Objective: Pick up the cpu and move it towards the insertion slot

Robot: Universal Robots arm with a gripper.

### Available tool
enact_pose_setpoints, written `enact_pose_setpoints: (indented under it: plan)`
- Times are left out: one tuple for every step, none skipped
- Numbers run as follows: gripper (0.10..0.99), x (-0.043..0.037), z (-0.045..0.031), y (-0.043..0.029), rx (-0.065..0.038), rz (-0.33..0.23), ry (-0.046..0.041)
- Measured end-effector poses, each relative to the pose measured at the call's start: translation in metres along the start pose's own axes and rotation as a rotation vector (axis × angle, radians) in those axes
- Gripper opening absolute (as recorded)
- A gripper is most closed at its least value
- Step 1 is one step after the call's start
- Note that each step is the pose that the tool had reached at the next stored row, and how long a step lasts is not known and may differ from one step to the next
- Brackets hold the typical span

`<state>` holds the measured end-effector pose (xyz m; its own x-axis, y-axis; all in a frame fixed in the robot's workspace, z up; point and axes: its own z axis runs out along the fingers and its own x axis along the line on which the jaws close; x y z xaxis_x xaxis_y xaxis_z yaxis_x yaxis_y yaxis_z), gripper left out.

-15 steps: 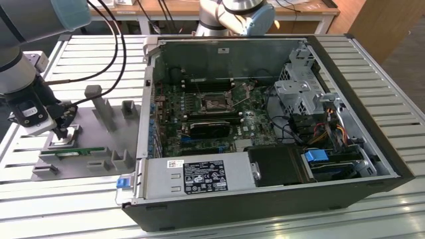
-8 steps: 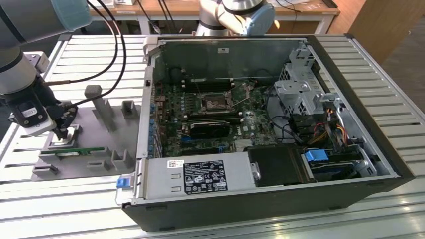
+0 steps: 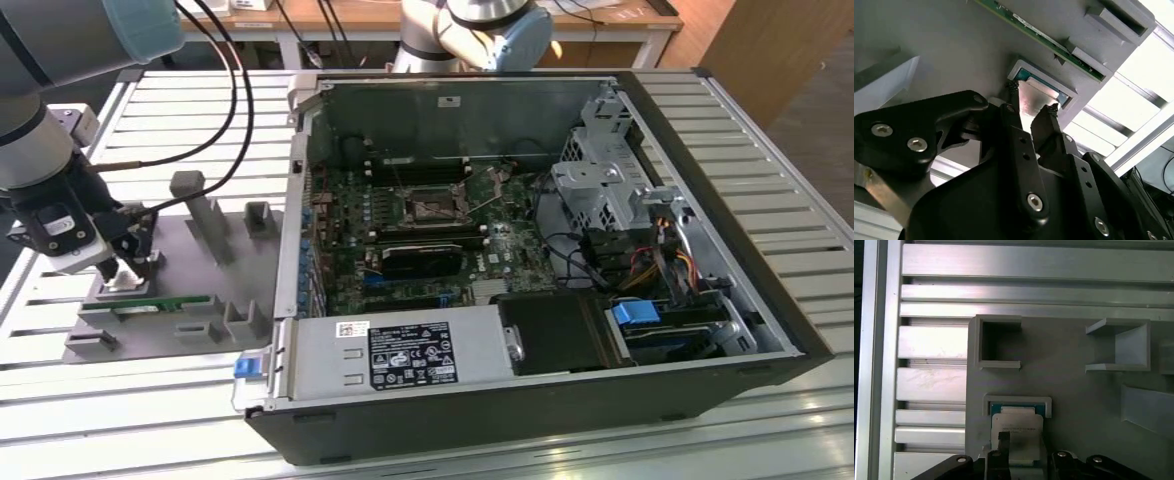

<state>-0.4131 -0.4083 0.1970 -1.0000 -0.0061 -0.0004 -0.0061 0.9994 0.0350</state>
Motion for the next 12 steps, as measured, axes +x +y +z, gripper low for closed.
enact_pose_setpoints:
  plan:
    - [0.408,0.0000,0.0000,0.0000,0.000,0.000,0.0001]
    - [0.408,0.0000,0.0000,0.0000,0.000,0.000,0.0000]
    - [0.467,0.0000,0.0000,0.0000,0.000,0.000,0.0000]
    - [0.525,0.0000,0.0000,0.0000,0.000,0.001,0.0000]
    - [0.525,0.0000,0.0000,0.0000,0.000,0.001,0.0001]
    - [0.580,0.0000,0.0000,0.0000,0.000,0.001,0.0000]
    - [0.580,0.0000,0.0000,0.0000,0.000,0.001,0.0000]
    - [0.647,0.0000,0.0000,0.0000,0.000,0.001,0.0000]
    - [0.647,0.0000,0.0000,0.0000,0.000,0.001,0.0000]
    - [0.647,0.0000,0.0000,0.0000,0.000,0.001,0.0000]
    - [0.647,0.0000,0.0000,0.0000,0.000,-0.003,0.0000]
    - [0.647,0.0000,-0.0001,0.0000,0.000,-0.009,0.0004]
